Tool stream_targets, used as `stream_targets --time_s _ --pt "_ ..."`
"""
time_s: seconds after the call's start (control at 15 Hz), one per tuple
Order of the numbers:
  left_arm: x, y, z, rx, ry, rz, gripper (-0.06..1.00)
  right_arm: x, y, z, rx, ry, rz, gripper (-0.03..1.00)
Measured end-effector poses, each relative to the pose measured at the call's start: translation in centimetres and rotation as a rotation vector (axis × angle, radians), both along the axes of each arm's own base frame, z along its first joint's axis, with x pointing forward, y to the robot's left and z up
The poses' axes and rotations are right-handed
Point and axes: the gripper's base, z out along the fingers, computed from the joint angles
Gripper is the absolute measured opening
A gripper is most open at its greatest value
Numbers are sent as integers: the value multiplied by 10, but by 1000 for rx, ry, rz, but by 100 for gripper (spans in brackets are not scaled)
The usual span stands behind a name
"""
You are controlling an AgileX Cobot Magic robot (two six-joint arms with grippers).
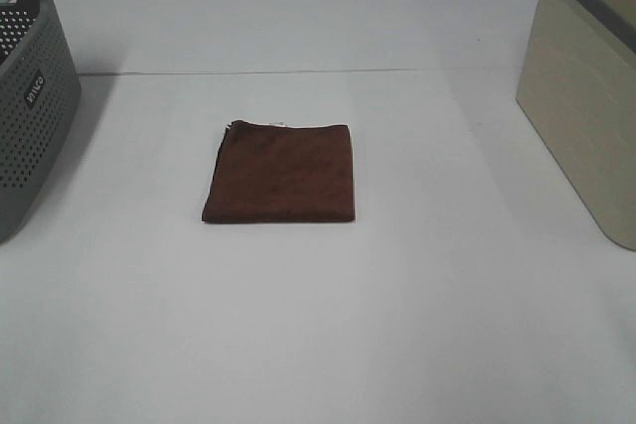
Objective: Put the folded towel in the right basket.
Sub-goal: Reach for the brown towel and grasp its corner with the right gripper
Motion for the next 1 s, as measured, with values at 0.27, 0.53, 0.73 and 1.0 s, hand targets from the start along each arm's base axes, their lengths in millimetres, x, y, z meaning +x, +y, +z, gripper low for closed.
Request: stream_targets --time_s 0.27,0.53,0.73,1.0 --pt "0 0 0 0 0 0 88 59 7 4 81 109 123 77" --pt "0 0 0 0 0 0 88 106 11 3 162 152 162 77" --pt "0 0 0 0 0 0 88 140 33 -5 119 172 242 77" --pt "0 0 0 0 0 0 88 178 89 -30 85 252 338 77"
